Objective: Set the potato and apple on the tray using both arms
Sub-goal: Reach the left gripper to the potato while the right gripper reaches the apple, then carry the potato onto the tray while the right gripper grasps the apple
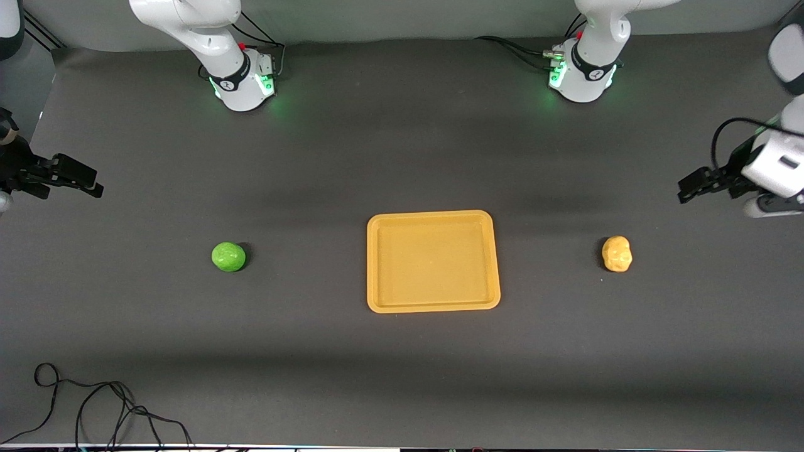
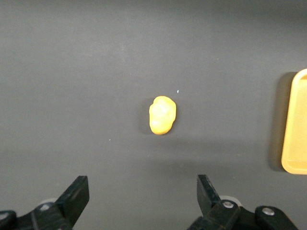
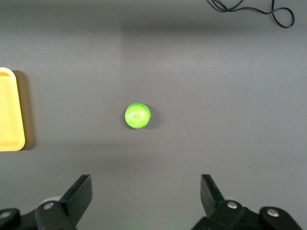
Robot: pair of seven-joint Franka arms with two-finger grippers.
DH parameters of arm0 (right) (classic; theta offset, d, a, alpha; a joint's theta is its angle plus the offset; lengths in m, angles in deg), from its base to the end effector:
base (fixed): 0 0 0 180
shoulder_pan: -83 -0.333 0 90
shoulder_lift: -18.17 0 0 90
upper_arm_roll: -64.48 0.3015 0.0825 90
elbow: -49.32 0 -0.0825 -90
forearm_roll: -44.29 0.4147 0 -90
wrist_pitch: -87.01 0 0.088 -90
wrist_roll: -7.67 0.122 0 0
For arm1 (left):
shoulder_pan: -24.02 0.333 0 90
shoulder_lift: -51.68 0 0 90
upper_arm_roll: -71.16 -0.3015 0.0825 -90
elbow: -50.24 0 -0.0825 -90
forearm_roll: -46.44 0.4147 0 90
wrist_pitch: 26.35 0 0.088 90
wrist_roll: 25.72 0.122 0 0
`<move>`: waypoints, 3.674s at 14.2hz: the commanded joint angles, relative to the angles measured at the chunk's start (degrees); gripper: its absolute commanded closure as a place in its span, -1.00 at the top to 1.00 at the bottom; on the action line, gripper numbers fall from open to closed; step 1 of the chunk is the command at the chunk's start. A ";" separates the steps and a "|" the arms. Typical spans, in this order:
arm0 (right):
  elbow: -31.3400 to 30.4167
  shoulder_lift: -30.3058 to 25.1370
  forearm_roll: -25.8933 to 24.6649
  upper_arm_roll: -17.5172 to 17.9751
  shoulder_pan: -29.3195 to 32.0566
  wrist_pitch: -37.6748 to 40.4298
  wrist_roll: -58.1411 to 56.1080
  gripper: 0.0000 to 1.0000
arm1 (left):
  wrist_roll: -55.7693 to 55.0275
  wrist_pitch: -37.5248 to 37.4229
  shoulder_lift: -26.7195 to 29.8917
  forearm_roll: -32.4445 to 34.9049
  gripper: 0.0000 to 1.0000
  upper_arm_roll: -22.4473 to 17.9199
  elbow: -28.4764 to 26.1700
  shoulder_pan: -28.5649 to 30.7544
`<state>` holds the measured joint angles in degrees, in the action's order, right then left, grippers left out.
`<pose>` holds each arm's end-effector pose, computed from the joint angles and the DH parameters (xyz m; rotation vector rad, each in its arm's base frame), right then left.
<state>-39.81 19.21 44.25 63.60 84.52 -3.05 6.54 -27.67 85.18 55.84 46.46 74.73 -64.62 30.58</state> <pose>0.5901 -0.0247 0.5921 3.1405 -0.0348 -0.0031 0.5665 0.0292 0.4495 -3.1336 -0.1352 -0.0224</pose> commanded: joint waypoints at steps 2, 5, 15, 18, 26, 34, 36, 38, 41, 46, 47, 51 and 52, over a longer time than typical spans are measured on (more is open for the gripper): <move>-0.17 -0.61 1.01 -0.36 -0.37 -0.64 -1.16 1.00 | 0.98 6.93 -6.33 -0.11 1.00 -0.41 -2.20 -0.58; -0.34 0.01 1.10 -0.36 -0.37 -0.81 -1.33 1.00 | 0.55 13.34 -11.61 0.24 1.00 -0.41 -3.87 -0.67; -5.35 1.58 0.22 0.00 -2.22 -7.40 -2.92 0.99 | -3.50 40.25 -25.59 0.24 1.00 -0.41 -13.63 -2.95; -9.03 2.20 0.22 0.08 -2.48 -12.05 -3.09 0.99 | -3.59 41.31 -27.18 0.24 1.00 -0.41 -13.63 -2.95; -12.36 9.15 0.66 -0.27 -3.27 -17.31 -3.44 0.97 | -3.50 40.61 -25.70 0.24 -0.04 -0.32 -13.10 -3.30; -27.23 8.44 0.84 -0.27 -5.12 -34.65 -2.74 0.98 | -11.73 16.92 -10.06 0.24 -0.17 -0.15 -7.67 -8.74; -30.73 9.06 1.10 -0.27 -5.12 -40.15 -2.13 0.99 | -18.06 7.17 -9.17 0.33 -0.18 0.38 -2.23 -11.90; -33.99 9.93 1.10 -0.27 -5.12 -45.70 0.42 0.99 | -26.22 3.79 -9.52 0.42 -0.18 5.36 1.12 -12.10; -35.24 15.11 1.01 -0.27 -5.12 -51.94 0.60 0.99 | -36.70 5.36 -11.18 0.42 -0.18 12.14 2.28 -11.83; -37.08 21.80 1.19 -0.27 -5.12 -61.62 0.87 0.99 | -54.00 18.36 -18.99 4.88 -0.18 18.75 2.72 -12.88; -37.08 22.24 1.28 -0.27 -5.03 -61.81 0.95 0.99 | -57.60 20.03 -20.84 7.17 -0.18 18.84 3.15 -13.84; -37.00 22.77 3.12 -0.18 -5.12 -61.72 0.95 0.84 | -67.73 21.27 -30.42 12.80 -0.18 18.75 10.52 -16.74; -36.91 22.86 3.12 -0.18 -5.12 -61.46 0.95 0.52 | -69.31 21.27 -32.61 14.64 -0.18 18.75 11.93 -16.92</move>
<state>-76.98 41.94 46.40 63.57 79.82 -64.21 6.80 -92.41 107.22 28.44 57.70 93.77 -58.17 15.09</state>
